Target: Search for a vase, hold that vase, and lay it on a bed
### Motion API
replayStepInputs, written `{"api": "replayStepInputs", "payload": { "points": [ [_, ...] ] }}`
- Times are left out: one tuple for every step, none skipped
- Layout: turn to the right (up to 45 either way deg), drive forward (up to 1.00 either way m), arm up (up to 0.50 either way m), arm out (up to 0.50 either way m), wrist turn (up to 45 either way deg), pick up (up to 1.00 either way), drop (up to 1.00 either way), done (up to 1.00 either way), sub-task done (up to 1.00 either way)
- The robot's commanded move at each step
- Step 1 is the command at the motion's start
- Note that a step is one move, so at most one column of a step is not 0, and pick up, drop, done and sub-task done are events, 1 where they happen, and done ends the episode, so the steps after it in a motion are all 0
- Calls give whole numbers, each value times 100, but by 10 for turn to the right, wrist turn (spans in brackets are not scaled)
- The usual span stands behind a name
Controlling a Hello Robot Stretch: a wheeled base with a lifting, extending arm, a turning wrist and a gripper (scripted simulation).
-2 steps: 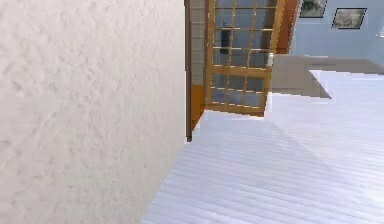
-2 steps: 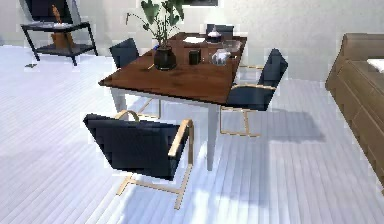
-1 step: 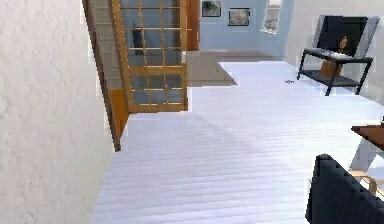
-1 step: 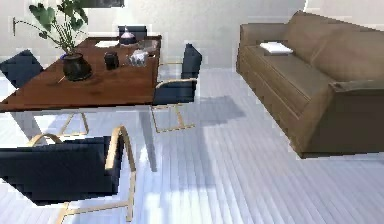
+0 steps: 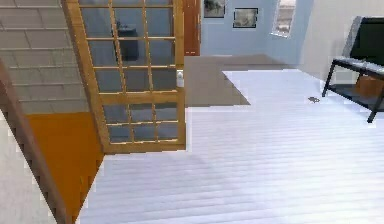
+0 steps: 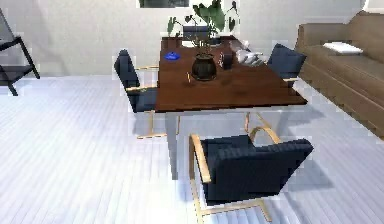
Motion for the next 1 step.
{"api": "replayStepInputs", "payload": {
  "points": [
    [450, 0, 0, 0, 0, 0, 0, 0, 0]
  ]
}}
